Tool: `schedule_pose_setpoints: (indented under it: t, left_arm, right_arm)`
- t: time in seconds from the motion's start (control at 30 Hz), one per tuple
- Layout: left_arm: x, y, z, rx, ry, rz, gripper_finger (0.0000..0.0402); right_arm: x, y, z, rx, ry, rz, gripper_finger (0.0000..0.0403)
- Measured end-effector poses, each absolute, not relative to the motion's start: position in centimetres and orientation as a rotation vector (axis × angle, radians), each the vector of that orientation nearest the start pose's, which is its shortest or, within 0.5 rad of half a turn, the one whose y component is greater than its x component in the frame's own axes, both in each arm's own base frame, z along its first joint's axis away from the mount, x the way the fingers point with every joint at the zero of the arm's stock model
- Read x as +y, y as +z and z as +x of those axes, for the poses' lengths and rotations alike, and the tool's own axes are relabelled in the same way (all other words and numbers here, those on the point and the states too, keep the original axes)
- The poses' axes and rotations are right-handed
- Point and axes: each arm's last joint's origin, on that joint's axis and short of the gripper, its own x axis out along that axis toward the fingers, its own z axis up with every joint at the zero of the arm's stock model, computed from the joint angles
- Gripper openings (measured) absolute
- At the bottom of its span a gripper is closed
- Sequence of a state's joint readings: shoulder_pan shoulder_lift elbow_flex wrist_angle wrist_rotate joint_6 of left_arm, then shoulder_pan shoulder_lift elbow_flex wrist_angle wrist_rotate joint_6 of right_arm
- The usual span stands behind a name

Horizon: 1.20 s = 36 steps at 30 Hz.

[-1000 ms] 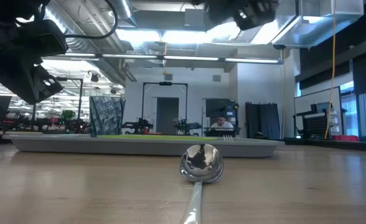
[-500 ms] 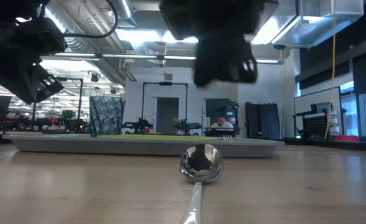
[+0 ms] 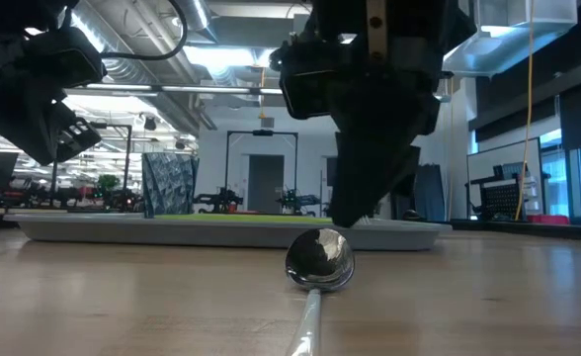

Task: Pick and place plate/cup/fork/spoon on tray
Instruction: Put the orange spoon on the gray tray in between the green plate and the orange fork

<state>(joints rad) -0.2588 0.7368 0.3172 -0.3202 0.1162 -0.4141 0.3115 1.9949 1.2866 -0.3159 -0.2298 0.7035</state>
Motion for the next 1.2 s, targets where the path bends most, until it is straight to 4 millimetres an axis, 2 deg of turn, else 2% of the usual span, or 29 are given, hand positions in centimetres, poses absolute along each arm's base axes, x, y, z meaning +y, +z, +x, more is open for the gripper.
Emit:
schedule_pose_setpoints:
  t: [1.2]
  left_arm:
    - [-4.0,17.1,13.84,0.804,-0.193,-0.341,0.0]
  right_arm:
    - [13.07,14.29,38.59,1.136,0.106,0.575,0.0033]
